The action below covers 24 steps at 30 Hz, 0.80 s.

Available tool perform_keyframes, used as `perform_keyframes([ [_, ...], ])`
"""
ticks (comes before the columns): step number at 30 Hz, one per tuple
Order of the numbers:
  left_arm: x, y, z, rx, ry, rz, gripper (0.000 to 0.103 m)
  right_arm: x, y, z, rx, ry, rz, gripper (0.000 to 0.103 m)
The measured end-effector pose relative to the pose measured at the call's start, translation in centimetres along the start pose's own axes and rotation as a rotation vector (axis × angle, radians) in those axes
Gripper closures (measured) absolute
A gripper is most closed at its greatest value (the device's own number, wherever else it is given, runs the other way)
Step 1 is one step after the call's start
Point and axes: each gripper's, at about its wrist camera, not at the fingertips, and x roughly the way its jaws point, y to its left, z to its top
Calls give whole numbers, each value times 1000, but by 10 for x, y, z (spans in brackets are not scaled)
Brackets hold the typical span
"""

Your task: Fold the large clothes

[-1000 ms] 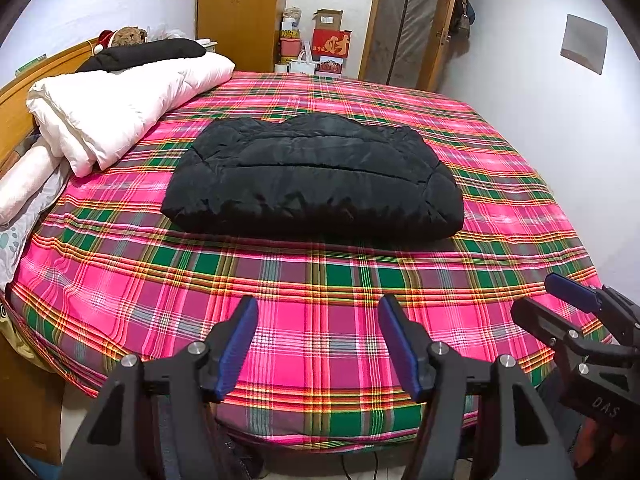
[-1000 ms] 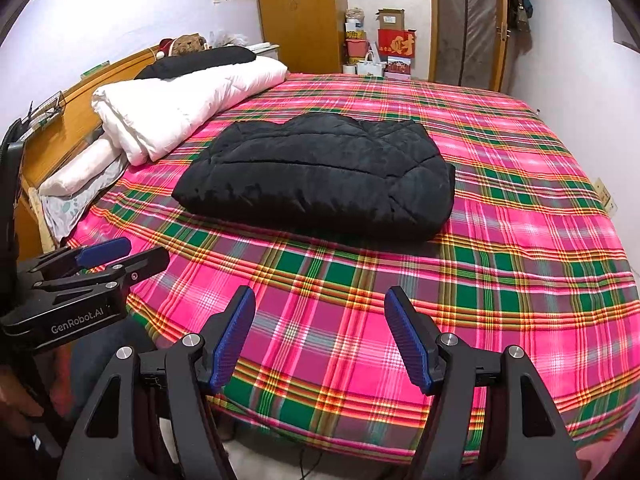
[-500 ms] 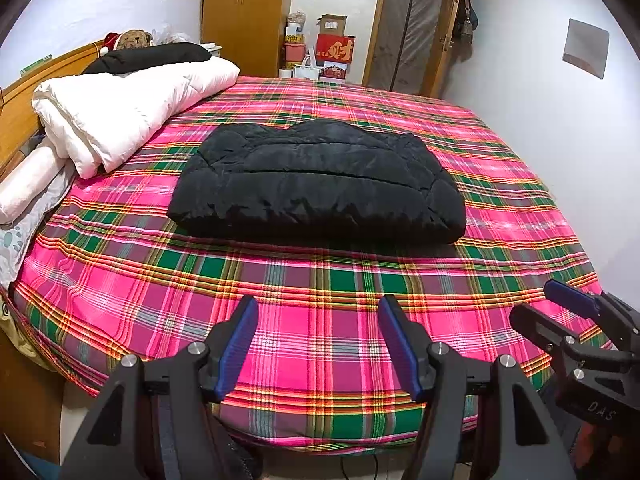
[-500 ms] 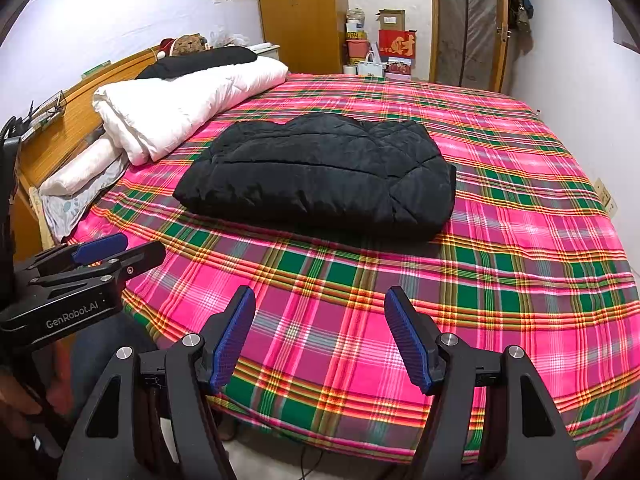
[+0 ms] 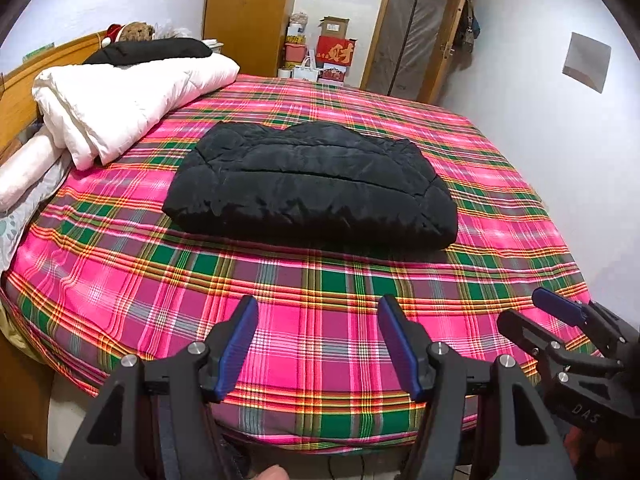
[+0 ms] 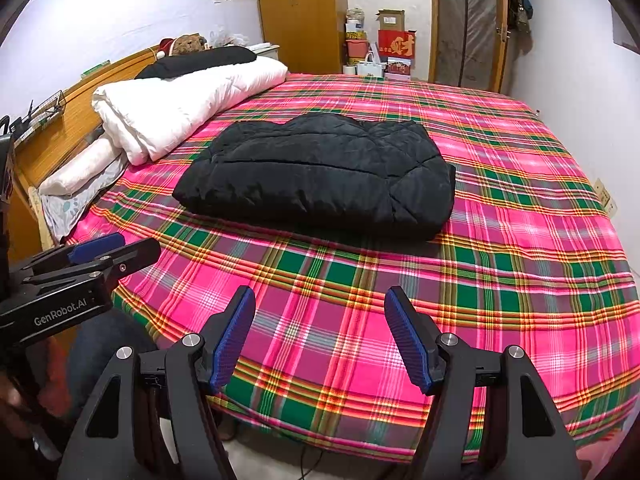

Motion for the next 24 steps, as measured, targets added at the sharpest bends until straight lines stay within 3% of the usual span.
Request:
perform_keyframes([
  [24, 1, -3, -1, 8, -7, 47, 39, 2, 0, 0, 8, 3, -9, 36],
])
